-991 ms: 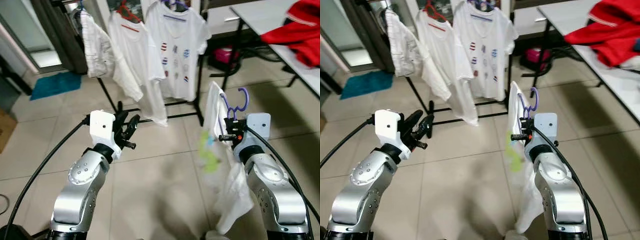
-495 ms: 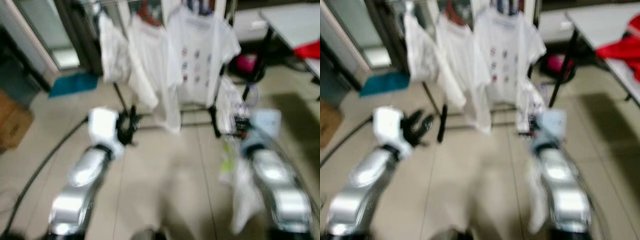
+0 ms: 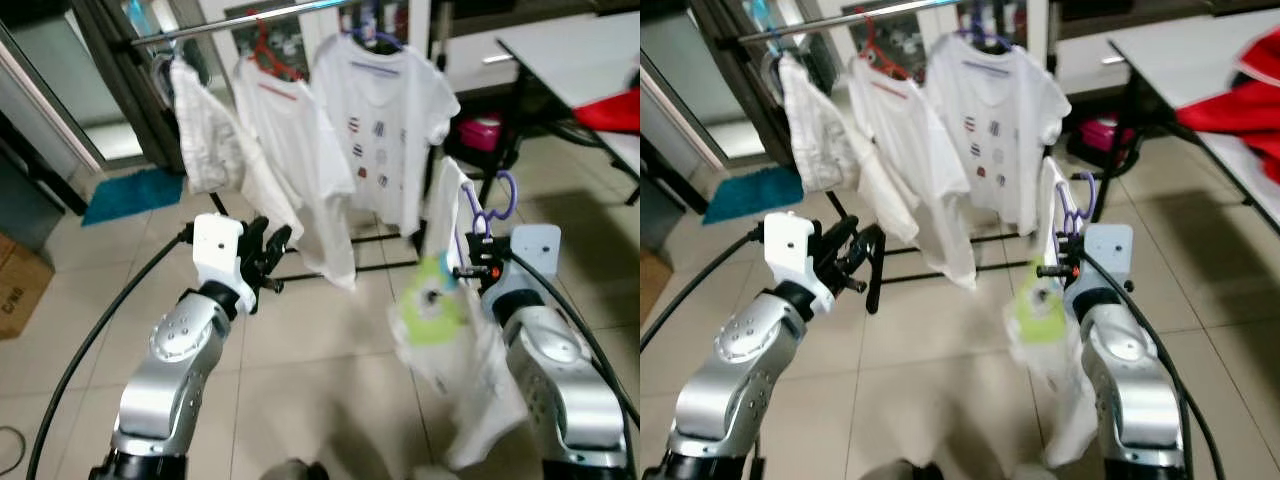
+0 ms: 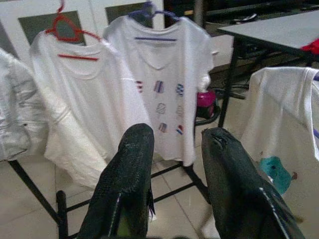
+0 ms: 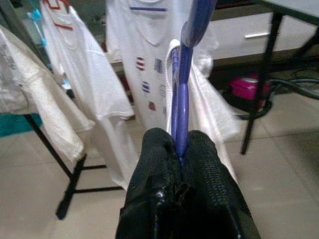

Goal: Hang hanger

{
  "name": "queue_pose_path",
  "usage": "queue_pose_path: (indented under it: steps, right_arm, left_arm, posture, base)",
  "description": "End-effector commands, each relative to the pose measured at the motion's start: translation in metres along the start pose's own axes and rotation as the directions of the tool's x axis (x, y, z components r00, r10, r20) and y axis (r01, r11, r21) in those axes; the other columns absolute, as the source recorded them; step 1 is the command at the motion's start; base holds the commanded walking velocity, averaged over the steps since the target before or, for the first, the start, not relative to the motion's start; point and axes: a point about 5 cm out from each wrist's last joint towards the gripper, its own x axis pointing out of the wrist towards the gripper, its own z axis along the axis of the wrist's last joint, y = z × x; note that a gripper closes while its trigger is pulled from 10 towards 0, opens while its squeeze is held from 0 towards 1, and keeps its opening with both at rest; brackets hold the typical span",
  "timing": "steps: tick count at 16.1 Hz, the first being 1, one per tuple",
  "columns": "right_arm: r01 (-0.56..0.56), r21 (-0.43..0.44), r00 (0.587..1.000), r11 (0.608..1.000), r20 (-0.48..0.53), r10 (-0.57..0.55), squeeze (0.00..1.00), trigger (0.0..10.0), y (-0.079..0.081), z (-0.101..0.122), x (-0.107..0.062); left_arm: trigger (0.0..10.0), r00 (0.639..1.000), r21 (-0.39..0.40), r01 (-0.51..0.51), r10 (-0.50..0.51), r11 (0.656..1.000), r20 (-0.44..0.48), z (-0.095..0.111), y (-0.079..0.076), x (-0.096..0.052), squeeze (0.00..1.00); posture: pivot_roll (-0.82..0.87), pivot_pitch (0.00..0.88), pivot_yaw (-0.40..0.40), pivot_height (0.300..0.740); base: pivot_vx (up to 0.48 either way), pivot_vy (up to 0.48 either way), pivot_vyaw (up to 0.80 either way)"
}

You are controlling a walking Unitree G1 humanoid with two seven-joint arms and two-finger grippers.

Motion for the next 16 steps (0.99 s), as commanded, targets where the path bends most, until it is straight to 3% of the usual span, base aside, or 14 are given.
queue_pose_path:
  steps: [1,13,16]
  right_arm:
    - [-0.038,-0.001,0.998,0.999,0.043,0.038,0.0,10.0,0.0079,0.009,0.0021]
    - [-0.039,-0.01,0.999,0.999,0.021,0.039,0.0,10.0,0.007,0.0036,-0.0026]
    - [-0.052,-0.008,0.999,0.999,0.012,0.052,0.0,10.0,0.008,0.0027,-0.0025]
  left_arm:
    - [10.0,1.0,0.013,-0.021,0.021,1.0,-0.004,0.0007,0.0056,-0.002,0.0]
    - [10.0,1.0,0.009,-0.002,0.002,1.0,-0.019,-0.0034,0.0008,-0.007,0.0]
    - [10.0,1.0,0.006,-0.003,0.003,1.0,-0.021,-0.0045,0.0006,-0.0069,0.0]
  posture:
    - [-0.15,0.103,0.167,0.74]
    - [-0.15,0.109,0.165,0.74]
    - [-0.15,0.103,0.161,0.74]
  base:
    - [0.431,0.0,0.0]
    - [0.431,0.0,0.0]
    - [0.429,0.0,-0.8]
